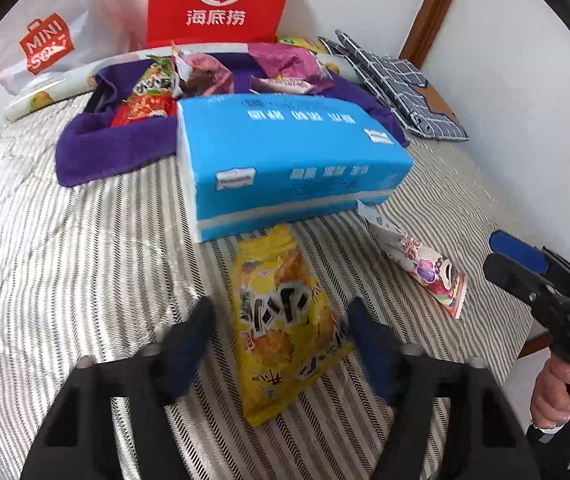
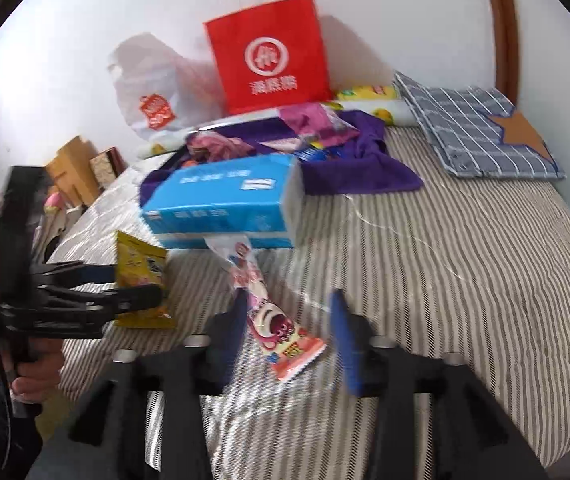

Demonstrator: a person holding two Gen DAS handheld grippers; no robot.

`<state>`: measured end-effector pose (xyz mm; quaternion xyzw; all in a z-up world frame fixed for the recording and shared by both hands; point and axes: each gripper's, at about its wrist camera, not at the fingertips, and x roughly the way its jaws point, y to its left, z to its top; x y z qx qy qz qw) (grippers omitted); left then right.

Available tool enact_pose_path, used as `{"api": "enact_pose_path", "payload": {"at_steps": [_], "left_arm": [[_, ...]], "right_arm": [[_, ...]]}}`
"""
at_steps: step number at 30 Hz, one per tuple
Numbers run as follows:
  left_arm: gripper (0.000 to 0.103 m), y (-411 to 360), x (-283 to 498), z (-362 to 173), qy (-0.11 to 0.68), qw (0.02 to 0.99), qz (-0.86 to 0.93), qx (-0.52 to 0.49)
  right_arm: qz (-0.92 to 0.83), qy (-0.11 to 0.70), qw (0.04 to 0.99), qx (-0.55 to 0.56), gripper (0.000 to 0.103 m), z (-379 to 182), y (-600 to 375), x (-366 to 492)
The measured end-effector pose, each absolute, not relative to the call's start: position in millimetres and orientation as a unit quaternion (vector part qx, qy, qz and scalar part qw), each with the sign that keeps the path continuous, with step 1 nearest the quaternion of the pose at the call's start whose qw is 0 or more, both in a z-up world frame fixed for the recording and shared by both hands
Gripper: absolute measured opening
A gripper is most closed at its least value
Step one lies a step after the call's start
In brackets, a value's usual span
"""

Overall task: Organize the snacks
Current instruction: 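Grasp the yellow snack bag with the left gripper while the right holds the pink packet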

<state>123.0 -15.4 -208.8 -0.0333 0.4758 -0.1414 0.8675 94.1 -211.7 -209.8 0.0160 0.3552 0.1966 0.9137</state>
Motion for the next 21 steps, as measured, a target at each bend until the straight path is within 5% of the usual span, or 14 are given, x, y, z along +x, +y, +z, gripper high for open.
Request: {"api": "enact_pose_path", "payload": {"at_steps": [11,14,21], "left_arm": [[0.049,35,127,-194,0.455,0.883,-0.104,-0.041],[0.049,53,130,-193,0.448,0.889,-0.08,-0.042],[0.049,74,151,-195,0.432,0.899,-0.052,-0.035]], "right_arm": [[0.207,0.391,0.896,-0.032,0.054,-242,-175,119],[0.2,0.399,0.894,-0.041,0.025,-248,-173,123],[0.174,0.382,0.907,-0.02,0.023,-234,-206,117]]}}
